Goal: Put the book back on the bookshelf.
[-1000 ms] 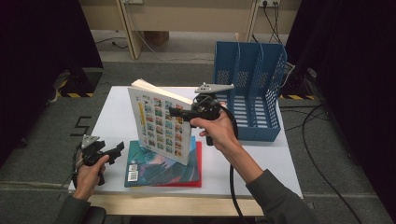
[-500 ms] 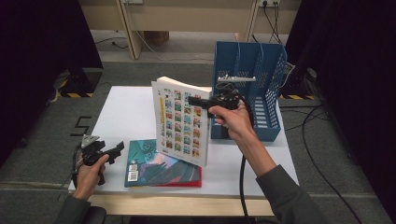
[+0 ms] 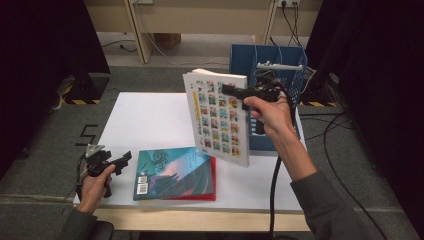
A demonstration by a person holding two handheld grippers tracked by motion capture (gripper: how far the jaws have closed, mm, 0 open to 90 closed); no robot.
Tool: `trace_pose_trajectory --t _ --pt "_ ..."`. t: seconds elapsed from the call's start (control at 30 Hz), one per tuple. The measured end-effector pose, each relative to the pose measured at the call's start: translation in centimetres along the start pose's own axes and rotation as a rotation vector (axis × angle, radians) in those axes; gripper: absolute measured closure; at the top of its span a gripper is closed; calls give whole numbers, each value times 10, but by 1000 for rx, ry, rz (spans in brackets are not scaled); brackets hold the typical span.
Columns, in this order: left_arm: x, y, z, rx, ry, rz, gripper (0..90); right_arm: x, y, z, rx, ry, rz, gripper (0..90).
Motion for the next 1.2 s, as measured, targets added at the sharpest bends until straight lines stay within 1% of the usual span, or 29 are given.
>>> trace_pose_trajectory --t 0.07,0.13,0.2,0.3,0.33,0.4,0.47,0.5,0.53,0.57,0.6,0.67,0.73,0.77,0.8,0.83,0.97,1.0,1.07,1.1,1.17,1.2 --pt "-3 -1 -1 1 1 -16 159 1 10 -7 15 5 16 729" --pt "-6 -2 0 -11 0 -33 159 4 24 -16 49 12 46 729" --pt "-7 -5 1 -21 -4 -45 159 7 35 -23 67 12 74 730" --pt "-8 -6 2 -31 -8 -53 159 15 53 -32 107 -10 110 730" --pt "-8 -8 2 -49 -34 -76 159 19 60 -36 122 -11 124 730" --pt "-9 -10 4 -68 -47 -85 159 23 68 -40 137 -22 144 730" --pt "-10 -13 6 -96 -74 -101 159 28 75 -44 150 -31 169 728" --pt "-10 -15 7 -103 -75 -102 159 32 78 -46 169 -43 183 728" --pt "-10 -15 7 -103 -75 -102 159 32 78 -46 169 -43 183 728" --pt "-10 -17 9 -128 -79 -99 159 40 83 -48 195 -61 200 727" --pt "-10 -18 10 -136 -80 -98 159 44 85 -48 199 -65 213 727" --pt "-10 -19 11 -144 -82 -92 159 51 87 -48 216 -90 229 726" --pt "-10 -20 11 -146 -86 -90 159 60 89 -47 218 -116 246 725" --pt "-9 -20 11 -146 -85 -87 158 64 89 -47 219 -115 257 724" --pt "-9 -20 11 -147 -85 -86 158 67 89 -46 217 -136 261 722" --pt "-8 -20 11 -149 -85 -85 158 70 89 -45 217 -132 264 722" --pt "-8 -21 12 -154 -81 -79 158 73 86 -46 208 -138 277 720" --pt "-8 -21 12 -153 -81 -79 158 73 84 -46 211 -129 279 720" --pt "-8 -21 12 -149 -80 -77 158 74 80 -49 212 -145 286 720" --pt "-8 -21 11 -149 -80 -76 158 75 79 -50 210 -142 287 720" --pt "-8 -20 11 -149 -80 -76 158 77 73 -52 216 -159 290 720" --pt "-8 -20 11 -149 -80 -76 158 77 73 -52 216 -159 290 720"
Point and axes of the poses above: each handheld gripper's, and its own axes: y roughly backward along the jaws, z roughly out of its underside, x roughly to its right, the point moved 1 cm from there along -y, roughly forward along the jaws, and after that the axes turned 2 degrees about -y, right-handed, at the moved point
